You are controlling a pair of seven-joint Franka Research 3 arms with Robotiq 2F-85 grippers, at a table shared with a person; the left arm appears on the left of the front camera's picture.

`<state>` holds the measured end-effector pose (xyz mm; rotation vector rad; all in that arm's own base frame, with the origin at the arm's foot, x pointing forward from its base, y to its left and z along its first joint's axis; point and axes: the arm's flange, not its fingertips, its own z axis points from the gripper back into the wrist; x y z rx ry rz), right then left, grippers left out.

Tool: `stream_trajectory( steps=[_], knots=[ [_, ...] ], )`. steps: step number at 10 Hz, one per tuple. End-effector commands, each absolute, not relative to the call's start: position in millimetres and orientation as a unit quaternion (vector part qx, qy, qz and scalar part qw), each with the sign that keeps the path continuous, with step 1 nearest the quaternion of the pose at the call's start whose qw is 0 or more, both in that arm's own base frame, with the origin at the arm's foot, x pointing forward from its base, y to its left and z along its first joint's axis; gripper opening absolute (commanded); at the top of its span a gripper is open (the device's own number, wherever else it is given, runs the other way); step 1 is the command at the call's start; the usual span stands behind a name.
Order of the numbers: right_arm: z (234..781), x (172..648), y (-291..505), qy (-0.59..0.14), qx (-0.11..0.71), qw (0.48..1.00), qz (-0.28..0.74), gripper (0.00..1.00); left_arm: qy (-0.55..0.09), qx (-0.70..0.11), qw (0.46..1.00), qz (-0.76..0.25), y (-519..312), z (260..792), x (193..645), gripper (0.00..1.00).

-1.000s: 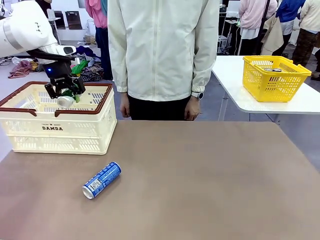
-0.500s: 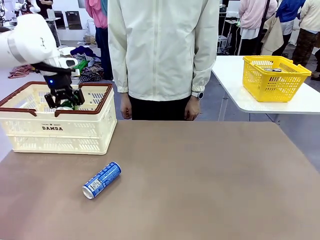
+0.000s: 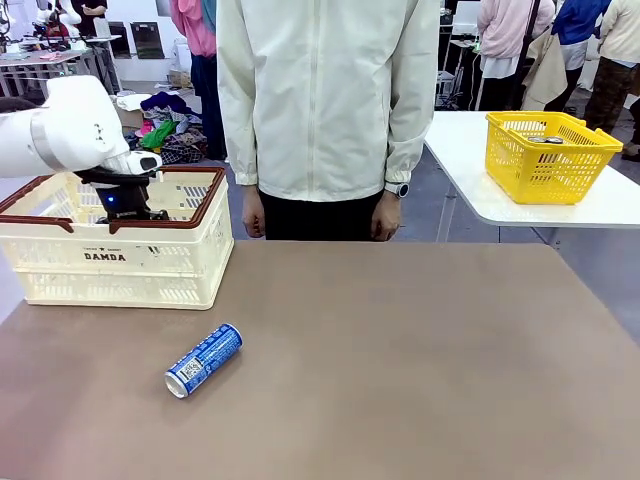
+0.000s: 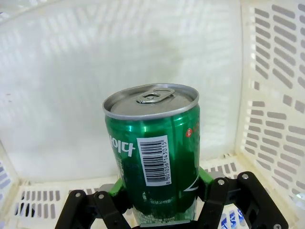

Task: Place the drinks into the Shopping basket.
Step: Pick up one drink and place it into the Shopping basket.

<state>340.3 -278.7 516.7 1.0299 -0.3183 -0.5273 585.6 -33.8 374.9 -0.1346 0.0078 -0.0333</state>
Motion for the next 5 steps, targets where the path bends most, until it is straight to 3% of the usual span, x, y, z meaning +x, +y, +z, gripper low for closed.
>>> stream_trajectory(
  steps=[1,4,5],
  knots=[
    [517.8,337.8,-278.3,-0.149,0.480,0.831,-0.238,1.00,-0.014,-0.063,0.998,-0.004,-34.6,376.5,581.9,0.00],
    [517.8,337.8,-278.3,-0.149,0.480,0.831,-0.238,1.00,-0.005,-0.063,0.998,0.000,-35.6,371.2,582.2,0.00],
    [517.8,337.8,-278.3,-0.149,0.480,0.831,-0.238,1.00,-0.004,-0.062,0.998,0.000,-36.1,371.2,582.3,0.51]
  ],
)
